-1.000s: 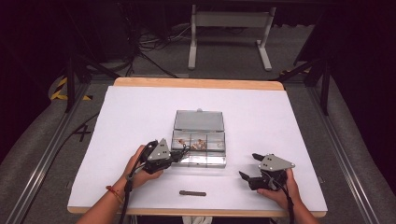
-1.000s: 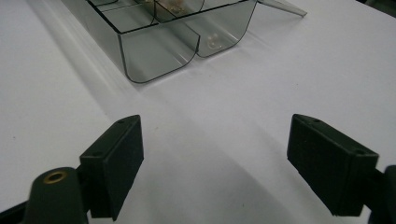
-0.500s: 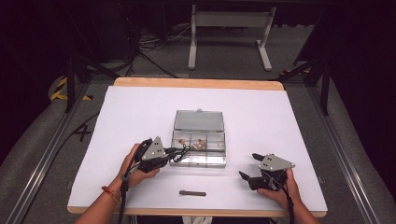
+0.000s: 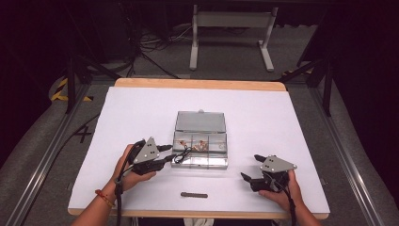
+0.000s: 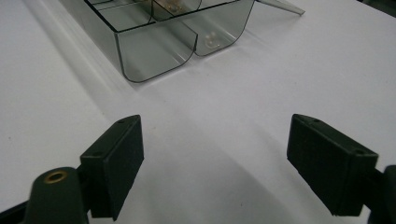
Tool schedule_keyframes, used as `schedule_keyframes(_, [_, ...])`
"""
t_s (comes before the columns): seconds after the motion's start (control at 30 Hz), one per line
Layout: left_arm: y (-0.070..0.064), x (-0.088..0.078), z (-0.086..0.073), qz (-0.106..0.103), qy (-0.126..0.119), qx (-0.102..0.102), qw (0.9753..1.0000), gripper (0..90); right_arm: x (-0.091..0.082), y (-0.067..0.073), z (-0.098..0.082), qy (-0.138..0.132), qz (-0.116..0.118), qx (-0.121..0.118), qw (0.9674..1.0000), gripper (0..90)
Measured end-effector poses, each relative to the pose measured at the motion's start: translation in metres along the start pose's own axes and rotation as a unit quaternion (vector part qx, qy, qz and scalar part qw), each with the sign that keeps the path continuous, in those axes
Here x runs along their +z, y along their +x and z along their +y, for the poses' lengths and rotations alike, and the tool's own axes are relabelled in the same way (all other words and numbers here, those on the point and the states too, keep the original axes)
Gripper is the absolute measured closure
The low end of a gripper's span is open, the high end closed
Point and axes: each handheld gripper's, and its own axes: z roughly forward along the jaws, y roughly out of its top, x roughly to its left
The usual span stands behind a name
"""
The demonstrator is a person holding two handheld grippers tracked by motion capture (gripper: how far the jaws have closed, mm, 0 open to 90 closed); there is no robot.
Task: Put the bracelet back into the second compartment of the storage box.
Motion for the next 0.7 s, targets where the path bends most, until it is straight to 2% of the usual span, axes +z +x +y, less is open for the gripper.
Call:
schedule_keyframes(0.1, [0.000,-0.004,-0.001,0.004,-0.006,-0.005,1.0000,59.1,0.000,0.000,0.000,0.001,-0.002,0.001,1.0000,19.5])
schedule_keyframes(0.33, [-0.003,-0.012,-0.005,0.010,-0.006,-0.001,0.9999,51.8,0.000,0.000,0.000,0.001,-0.003,0.002,1.0000,19.6])
schedule_keyframes(0.47, [-0.005,-0.016,-0.006,0.011,-0.003,0.007,0.9999,45.1,0.000,0.000,0.000,0.002,-0.003,0.002,1.0000,19.7])
schedule_keyframes(0.57, [-0.004,-0.020,-0.009,0.012,-0.007,0.001,0.9999,39.1,0.000,0.001,0.000,0.002,-0.005,-0.001,1.0000,20.2])
schedule_keyframes(0.7, [-0.004,-0.023,-0.016,0.009,0.000,-0.001,1.0000,31.5,0.001,0.001,0.000,0.003,-0.007,-0.004,1.0000,20.3])
